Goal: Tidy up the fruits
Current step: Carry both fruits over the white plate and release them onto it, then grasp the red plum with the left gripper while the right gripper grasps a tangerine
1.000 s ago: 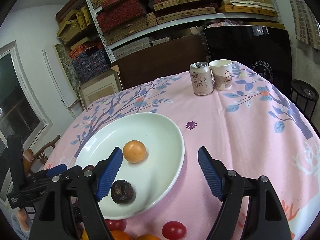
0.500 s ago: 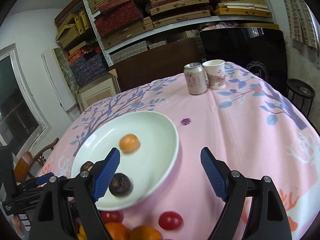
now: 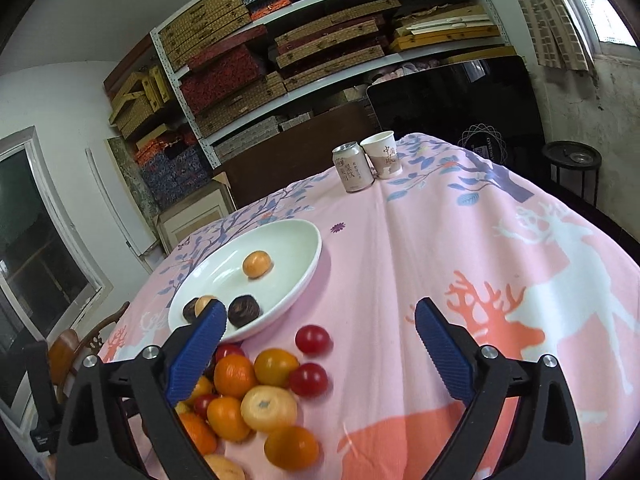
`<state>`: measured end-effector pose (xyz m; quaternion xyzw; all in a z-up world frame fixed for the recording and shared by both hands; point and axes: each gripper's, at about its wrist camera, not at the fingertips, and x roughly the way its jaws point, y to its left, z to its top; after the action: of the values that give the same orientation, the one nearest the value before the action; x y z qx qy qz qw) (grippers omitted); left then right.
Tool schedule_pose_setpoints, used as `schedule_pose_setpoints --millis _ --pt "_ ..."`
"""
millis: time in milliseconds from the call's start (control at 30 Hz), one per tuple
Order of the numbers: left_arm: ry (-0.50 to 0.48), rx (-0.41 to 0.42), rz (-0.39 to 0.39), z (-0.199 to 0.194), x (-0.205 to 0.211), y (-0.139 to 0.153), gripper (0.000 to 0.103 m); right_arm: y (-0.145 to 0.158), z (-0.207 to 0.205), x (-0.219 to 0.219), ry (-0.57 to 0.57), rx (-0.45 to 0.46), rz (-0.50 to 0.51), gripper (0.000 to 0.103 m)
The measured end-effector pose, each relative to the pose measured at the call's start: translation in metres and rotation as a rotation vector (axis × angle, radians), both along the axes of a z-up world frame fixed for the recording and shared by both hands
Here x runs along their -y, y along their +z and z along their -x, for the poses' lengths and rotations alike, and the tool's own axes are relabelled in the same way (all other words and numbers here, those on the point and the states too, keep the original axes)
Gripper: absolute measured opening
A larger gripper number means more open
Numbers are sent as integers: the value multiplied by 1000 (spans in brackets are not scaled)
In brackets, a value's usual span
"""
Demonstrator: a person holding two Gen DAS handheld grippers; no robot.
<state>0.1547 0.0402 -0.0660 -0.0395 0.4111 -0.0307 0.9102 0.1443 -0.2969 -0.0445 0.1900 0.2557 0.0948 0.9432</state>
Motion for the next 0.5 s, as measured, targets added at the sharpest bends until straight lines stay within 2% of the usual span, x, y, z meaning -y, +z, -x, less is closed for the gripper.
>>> schedule_pose_setpoints --millis 100,233,333,400,500 --pt "-21 -10 -7 -3 5 -3 91 -1 2 -4 11 2 15 96" --pt "-47 -24 30 -7 5 -5 90 -2 1 -8 17 -5 35 96" --pt "-75 -30 59 -10 7 -5 80 -3 0 -8 20 -14 34 96" --pt "-100 -36 85 -12 8 -6 69 -4 0 -8 22 -16 33 96" --pt "-136 -47 122 -16 12 -9 61 -4 0 -10 23 -18 40 96"
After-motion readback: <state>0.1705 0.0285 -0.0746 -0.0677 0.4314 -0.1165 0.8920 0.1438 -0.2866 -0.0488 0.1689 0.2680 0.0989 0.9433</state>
